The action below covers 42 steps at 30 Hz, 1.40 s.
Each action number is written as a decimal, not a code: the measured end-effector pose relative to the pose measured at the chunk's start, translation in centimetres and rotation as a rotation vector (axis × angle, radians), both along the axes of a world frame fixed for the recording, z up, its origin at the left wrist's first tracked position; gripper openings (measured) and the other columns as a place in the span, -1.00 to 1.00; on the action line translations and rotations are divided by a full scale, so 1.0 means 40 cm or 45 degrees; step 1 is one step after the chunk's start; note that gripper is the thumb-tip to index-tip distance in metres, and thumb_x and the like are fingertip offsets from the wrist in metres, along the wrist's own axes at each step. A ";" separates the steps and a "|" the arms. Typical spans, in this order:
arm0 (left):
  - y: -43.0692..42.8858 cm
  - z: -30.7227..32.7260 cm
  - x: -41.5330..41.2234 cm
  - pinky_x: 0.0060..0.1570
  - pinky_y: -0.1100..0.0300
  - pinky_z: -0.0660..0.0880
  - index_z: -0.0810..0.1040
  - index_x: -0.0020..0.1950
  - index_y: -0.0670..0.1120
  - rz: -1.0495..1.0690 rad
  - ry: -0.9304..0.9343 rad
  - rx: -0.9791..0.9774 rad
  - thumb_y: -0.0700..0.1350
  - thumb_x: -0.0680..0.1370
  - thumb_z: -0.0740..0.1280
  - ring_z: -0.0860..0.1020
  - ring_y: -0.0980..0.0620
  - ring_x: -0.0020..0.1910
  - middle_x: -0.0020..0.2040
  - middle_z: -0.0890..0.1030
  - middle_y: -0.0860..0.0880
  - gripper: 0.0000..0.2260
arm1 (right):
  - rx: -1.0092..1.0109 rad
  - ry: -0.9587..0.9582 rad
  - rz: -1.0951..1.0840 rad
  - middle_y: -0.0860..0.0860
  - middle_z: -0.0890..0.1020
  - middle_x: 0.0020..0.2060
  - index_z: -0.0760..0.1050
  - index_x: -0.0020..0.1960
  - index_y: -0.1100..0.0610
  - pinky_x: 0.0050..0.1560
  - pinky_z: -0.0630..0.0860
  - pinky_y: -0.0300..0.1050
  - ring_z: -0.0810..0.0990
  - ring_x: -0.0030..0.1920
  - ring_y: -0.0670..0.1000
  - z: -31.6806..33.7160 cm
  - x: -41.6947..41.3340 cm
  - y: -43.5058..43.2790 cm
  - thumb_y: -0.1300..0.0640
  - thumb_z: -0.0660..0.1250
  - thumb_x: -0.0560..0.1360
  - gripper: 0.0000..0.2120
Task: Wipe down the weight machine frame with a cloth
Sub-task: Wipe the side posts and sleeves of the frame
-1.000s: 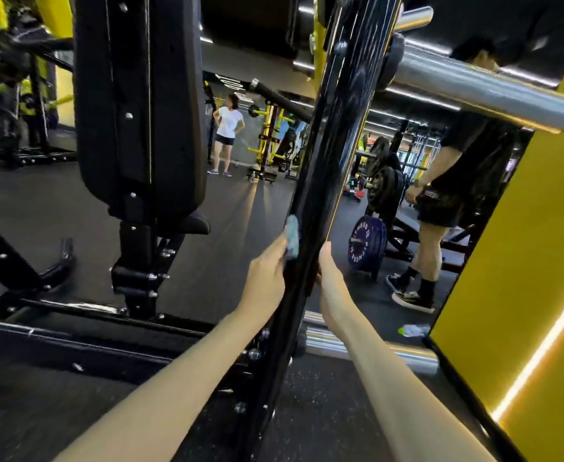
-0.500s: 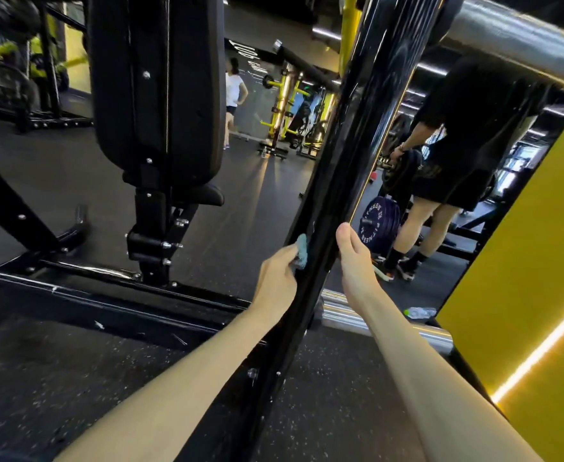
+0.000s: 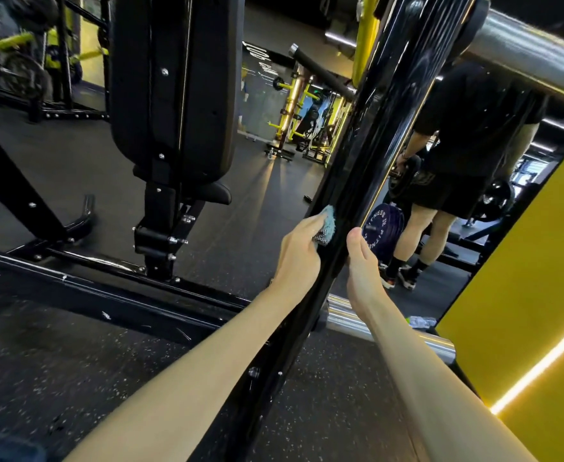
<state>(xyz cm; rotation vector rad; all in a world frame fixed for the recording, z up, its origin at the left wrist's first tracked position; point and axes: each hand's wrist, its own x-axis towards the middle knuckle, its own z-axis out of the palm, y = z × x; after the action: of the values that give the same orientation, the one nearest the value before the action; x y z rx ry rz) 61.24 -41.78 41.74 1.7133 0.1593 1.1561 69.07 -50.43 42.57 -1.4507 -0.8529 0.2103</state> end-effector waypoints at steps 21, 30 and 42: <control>0.006 0.017 0.021 0.19 0.31 0.44 0.54 0.26 -0.20 0.109 -0.016 0.036 -0.31 0.63 0.14 0.52 0.12 0.13 0.15 0.55 -0.04 -0.73 | 0.124 0.038 0.072 -0.09 0.61 0.18 0.54 0.16 -0.09 0.29 0.40 -0.10 0.51 0.29 -0.04 -0.014 -0.004 0.013 -0.53 0.27 0.26 -0.33; 0.015 -0.069 0.014 0.24 0.08 0.45 0.54 0.25 -0.15 0.124 0.172 0.019 -0.27 0.64 0.12 0.53 0.07 0.12 0.13 0.55 0.02 -0.72 | 0.114 0.038 0.031 0.05 0.62 0.14 0.56 0.08 -0.03 0.31 0.42 -0.03 0.54 0.26 0.01 -0.017 -0.007 0.011 -0.55 0.29 0.22 -0.30; -0.047 -0.067 0.012 0.34 0.15 0.38 0.38 0.43 -0.15 0.256 0.135 0.111 -0.38 0.61 0.12 0.47 0.03 0.26 0.37 0.43 0.00 -0.60 | 0.089 0.095 0.066 -0.08 0.62 0.16 0.51 0.18 -0.04 0.24 0.46 -0.14 0.55 0.23 -0.10 -0.008 -0.010 0.007 -0.41 0.22 0.36 -0.42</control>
<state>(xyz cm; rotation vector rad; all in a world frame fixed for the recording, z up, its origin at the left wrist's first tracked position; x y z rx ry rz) 61.72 -43.68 39.06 1.8695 0.3580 1.2331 68.67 -50.15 42.26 -1.3491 -0.8297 0.2693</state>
